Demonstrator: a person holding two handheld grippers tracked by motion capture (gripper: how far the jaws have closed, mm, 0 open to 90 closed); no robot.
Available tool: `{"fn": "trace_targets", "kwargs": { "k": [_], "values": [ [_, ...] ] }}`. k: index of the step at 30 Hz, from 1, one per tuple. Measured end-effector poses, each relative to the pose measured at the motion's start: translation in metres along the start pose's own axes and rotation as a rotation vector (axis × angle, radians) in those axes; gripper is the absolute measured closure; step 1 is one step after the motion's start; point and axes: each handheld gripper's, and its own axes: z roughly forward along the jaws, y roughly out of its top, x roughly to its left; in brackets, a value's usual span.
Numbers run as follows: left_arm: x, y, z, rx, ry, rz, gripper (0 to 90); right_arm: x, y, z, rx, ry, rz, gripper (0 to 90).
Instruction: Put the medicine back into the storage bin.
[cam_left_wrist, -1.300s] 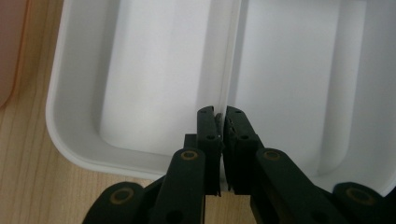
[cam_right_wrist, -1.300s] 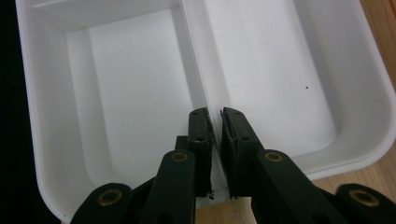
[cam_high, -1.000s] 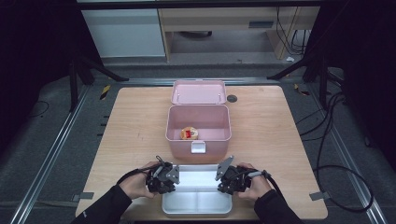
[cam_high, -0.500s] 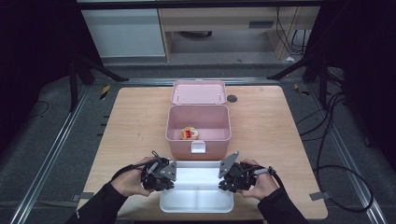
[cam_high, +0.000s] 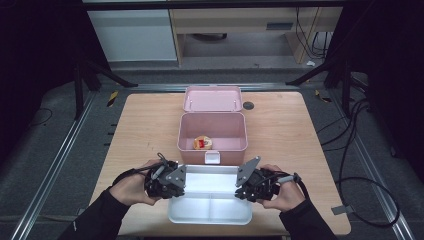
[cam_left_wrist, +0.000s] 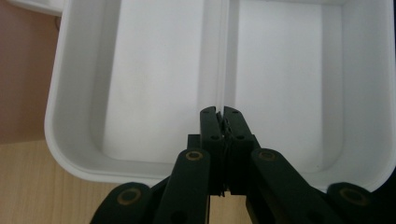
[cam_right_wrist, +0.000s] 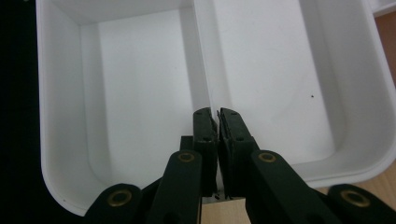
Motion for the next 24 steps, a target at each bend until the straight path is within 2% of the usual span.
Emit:
{"fn": "trace_targets", "kwargs": {
  "k": [5, 9, 15, 21, 24],
  "values": [
    [0.006, 0.005, -0.014, -0.018, 0.010, 0.002, 88.3, -0.006, 0.008, -0.018, -0.010, -0.010, -0.016, 86.5],
    [0.016, 0.009, -0.026, -0.035, 0.011, -0.010, 88.0, -0.012, 0.014, -0.031, -0.025, -0.021, -0.026, 86.8],
    [0.032, 0.015, -0.041, -0.052, 0.027, -0.011, 88.1, -0.029, 0.024, -0.050, -0.055, -0.021, -0.028, 86.7],
    [0.057, 0.021, -0.055, -0.060, 0.042, -0.013, 87.7, -0.051, 0.034, -0.065, -0.074, -0.046, -0.026, 86.5],
    [0.071, 0.023, -0.060, -0.056, 0.050, 0.020, 88.1, -0.063, 0.039, -0.069, -0.077, -0.050, -0.028, 86.5]
  ]
}}
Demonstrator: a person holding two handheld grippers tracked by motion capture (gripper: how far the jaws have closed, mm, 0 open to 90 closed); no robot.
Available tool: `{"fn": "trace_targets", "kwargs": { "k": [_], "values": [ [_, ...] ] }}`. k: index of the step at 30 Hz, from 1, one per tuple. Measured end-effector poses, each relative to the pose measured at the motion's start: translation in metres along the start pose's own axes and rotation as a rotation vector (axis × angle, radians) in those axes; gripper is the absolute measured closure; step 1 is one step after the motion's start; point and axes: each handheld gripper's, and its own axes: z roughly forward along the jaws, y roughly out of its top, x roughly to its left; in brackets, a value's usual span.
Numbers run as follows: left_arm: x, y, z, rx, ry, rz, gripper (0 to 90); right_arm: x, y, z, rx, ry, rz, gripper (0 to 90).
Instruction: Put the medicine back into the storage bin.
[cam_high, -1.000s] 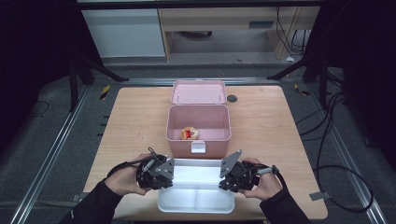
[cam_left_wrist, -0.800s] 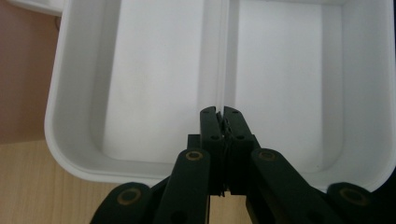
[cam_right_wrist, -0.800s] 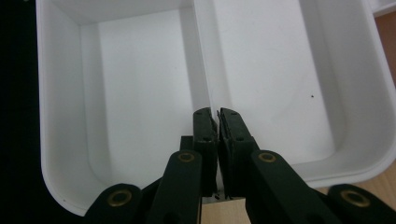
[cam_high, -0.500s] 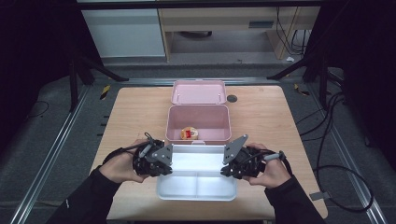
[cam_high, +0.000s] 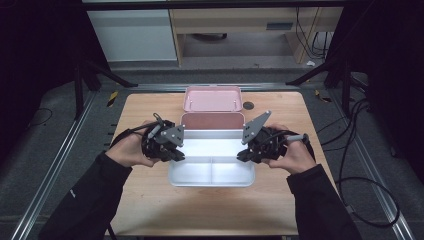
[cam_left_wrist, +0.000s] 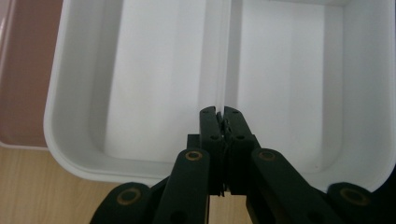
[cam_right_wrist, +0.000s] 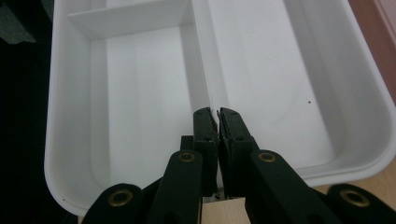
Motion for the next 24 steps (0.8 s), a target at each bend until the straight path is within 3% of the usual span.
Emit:
{"fn": "trace_targets", "kwargs": {
  "k": [5, 14, 24],
  "values": [
    [0.023, 0.001, -0.005, -0.013, 0.009, 0.007, 88.3, -0.024, 0.006, -0.002, -0.007, -0.012, -0.006, 86.4],
    [0.058, 0.010, -0.008, 0.011, 0.010, -0.007, 88.2, -0.058, 0.008, -0.001, -0.022, -0.026, 0.003, 85.7],
    [0.099, 0.006, 0.002, 0.012, 0.019, -0.014, 87.5, -0.091, 0.012, 0.008, -0.007, -0.058, 0.020, 85.4]
  ]
}}
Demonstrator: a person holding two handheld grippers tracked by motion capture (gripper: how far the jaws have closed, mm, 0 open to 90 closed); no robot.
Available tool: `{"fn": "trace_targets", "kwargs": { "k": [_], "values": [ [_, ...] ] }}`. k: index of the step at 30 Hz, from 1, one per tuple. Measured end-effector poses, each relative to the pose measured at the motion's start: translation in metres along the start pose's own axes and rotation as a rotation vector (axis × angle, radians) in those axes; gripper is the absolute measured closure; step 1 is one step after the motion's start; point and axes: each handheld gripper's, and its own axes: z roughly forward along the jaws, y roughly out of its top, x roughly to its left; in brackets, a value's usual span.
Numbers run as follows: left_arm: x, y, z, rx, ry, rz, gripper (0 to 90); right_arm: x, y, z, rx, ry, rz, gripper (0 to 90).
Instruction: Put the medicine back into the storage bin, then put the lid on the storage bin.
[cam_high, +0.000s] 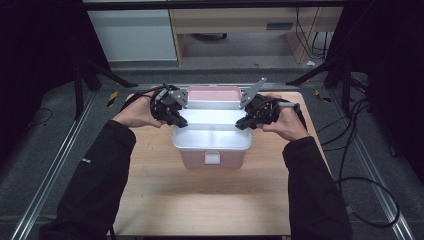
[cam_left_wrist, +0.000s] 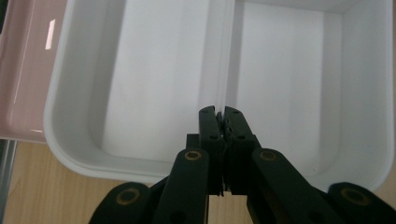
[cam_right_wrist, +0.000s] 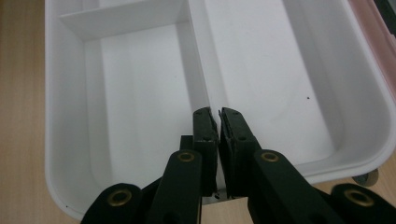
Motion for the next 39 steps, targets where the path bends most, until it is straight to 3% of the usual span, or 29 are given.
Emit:
{"fn": "trace_targets", "kwargs": {
  "k": [5, 11, 15, 22, 29, 33, 39],
  "values": [
    [0.014, -0.003, 0.002, 0.002, 0.010, -0.020, 86.6, -0.013, 0.001, 0.009, -0.013, -0.010, 0.005, 85.7],
    [0.025, -0.004, 0.018, 0.013, 0.006, -0.017, 86.8, -0.027, -0.006, 0.023, 0.007, 0.001, 0.034, 84.9],
    [0.028, -0.007, 0.030, 0.005, -0.015, -0.041, 86.8, -0.033, -0.011, 0.032, 0.028, 0.015, 0.046, 84.9],
    [0.031, -0.011, 0.045, 0.027, -0.036, -0.037, 86.7, -0.034, -0.015, 0.043, 0.072, 0.033, 0.049, 85.2],
    [0.031, -0.016, 0.051, 0.035, -0.056, -0.063, 86.5, -0.035, -0.014, 0.054, 0.093, 0.047, 0.051, 85.3],
    [0.030, -0.018, 0.059, 0.050, -0.065, -0.058, 86.6, -0.034, -0.019, 0.056, 0.073, 0.056, 0.056, 85.0],
    [0.026, -0.023, 0.067, 0.052, -0.064, -0.061, 86.8, -0.032, -0.023, 0.065, 0.088, 0.066, 0.064, 84.6]
  ]
}}
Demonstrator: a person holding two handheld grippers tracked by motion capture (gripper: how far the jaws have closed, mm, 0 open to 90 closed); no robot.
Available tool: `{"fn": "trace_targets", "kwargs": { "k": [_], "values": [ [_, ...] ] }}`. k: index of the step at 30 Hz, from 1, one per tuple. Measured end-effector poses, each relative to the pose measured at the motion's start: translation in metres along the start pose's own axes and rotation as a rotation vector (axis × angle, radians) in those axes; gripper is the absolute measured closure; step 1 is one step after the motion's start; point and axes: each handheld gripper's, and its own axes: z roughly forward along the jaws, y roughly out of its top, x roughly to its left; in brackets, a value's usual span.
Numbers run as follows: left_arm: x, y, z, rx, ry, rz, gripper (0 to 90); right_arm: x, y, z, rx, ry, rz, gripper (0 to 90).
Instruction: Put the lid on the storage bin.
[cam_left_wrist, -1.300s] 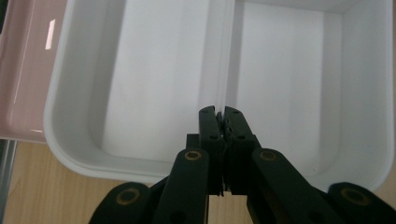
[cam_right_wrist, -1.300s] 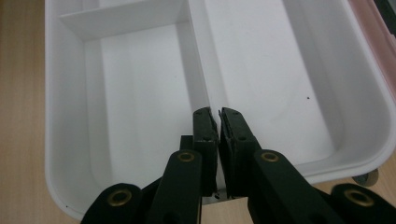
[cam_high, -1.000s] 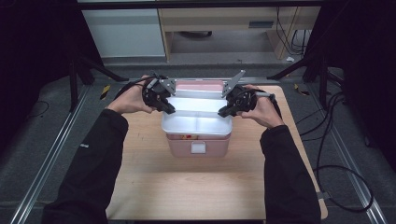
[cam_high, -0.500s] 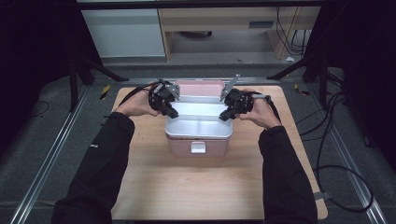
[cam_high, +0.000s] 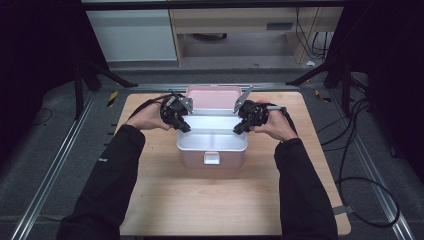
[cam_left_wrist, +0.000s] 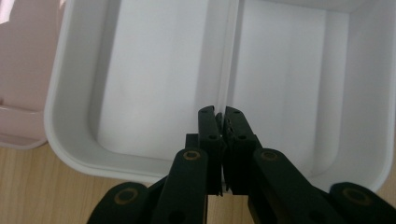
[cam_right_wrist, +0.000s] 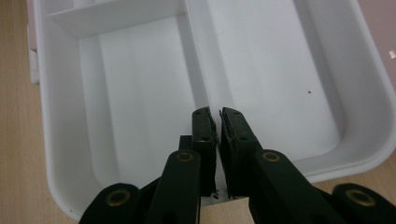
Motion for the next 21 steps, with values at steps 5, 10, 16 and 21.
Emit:
{"fn": "trace_targets", "kwargs": {
  "k": [5, 10, 16, 21],
  "values": [
    [0.000, -0.005, 0.006, -0.023, -0.004, -0.016, 86.3, 0.000, -0.001, 0.004, 0.005, -0.003, 0.004, 83.6],
    [-0.002, -0.003, 0.007, -0.007, 0.010, -0.023, 85.2, 0.002, -0.001, 0.007, 0.017, -0.014, 0.023, 82.3],
    [0.000, -0.005, -0.004, -0.055, 0.036, -0.086, 68.0, 0.004, -0.003, 0.000, -0.065, -0.072, 0.094, 67.5],
    [0.000, -0.013, -0.028, -0.117, 0.091, -0.168, 54.6, 0.008, -0.005, -0.016, -0.143, -0.150, 0.154, 56.5]
  ]
}}
